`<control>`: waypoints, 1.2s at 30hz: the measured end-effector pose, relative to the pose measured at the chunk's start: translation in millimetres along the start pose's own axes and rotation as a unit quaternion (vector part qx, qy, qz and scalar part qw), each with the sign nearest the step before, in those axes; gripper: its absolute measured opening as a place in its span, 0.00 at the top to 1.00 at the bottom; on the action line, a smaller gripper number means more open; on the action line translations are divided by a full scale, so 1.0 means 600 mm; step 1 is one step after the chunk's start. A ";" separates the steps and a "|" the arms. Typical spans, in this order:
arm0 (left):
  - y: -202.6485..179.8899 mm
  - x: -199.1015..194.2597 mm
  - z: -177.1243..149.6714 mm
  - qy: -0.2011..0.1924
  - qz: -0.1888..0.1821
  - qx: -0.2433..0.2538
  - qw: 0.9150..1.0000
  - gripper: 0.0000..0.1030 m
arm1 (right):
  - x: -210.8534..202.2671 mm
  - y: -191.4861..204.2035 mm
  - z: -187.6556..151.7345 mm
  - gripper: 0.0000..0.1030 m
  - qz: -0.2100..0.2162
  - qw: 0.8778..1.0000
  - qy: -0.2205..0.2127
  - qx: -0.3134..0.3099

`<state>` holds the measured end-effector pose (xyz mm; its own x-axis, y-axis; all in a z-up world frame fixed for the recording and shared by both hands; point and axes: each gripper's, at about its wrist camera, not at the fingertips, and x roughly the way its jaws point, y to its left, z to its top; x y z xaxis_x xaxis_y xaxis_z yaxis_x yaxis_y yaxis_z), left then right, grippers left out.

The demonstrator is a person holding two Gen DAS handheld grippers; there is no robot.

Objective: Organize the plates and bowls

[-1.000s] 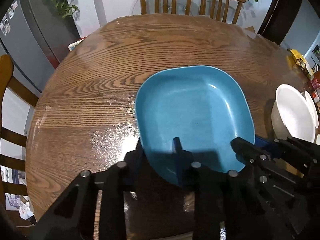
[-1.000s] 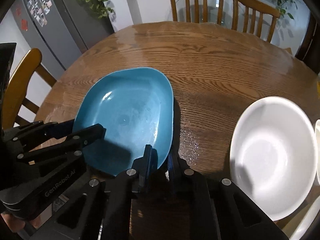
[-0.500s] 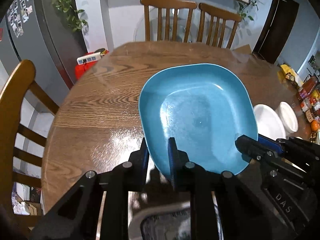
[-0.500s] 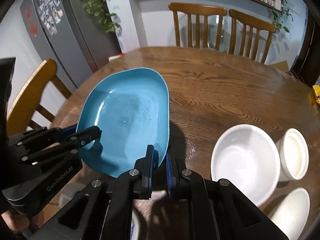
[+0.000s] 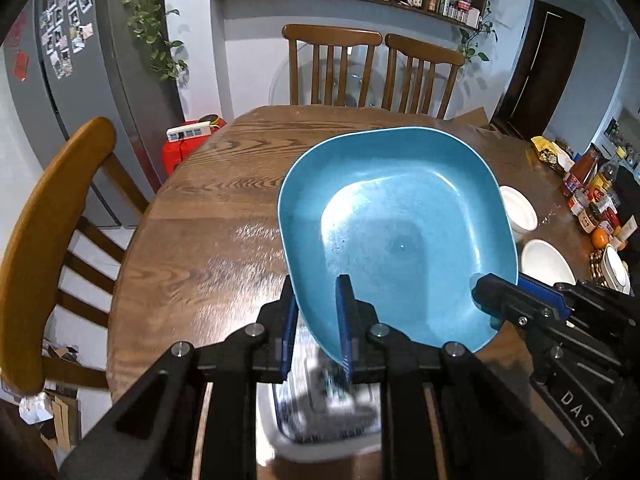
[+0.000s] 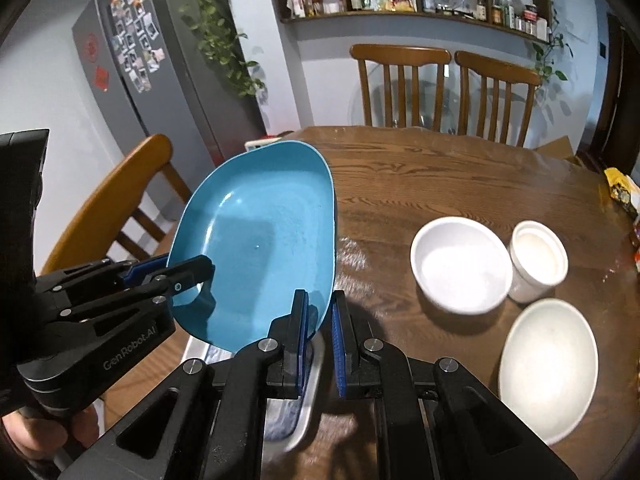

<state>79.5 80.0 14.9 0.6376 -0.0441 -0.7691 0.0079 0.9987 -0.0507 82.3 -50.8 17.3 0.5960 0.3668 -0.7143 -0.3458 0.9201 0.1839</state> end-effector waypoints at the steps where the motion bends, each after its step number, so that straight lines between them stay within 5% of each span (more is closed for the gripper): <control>1: -0.001 -0.009 -0.006 -0.003 0.004 0.000 1.000 0.85 | -0.007 0.003 -0.005 0.88 0.002 1.000 -0.002 -0.002; 20: 0.028 -0.128 -0.107 -0.033 0.065 -0.049 0.996 0.85 | -0.094 0.073 -0.087 0.88 0.072 0.995 -0.025 -0.062; 36: 0.029 -0.085 -0.128 -0.010 0.033 -0.020 0.999 0.85 | -0.081 0.057 -0.122 0.88 0.048 0.998 -0.006 -0.028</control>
<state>-12.0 97.5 4.5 0.6514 0.0225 -0.7584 -0.0651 0.9975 -0.0263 -11.4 -47.4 8.9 0.5665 0.4555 -0.6867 -0.4421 0.8713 0.2133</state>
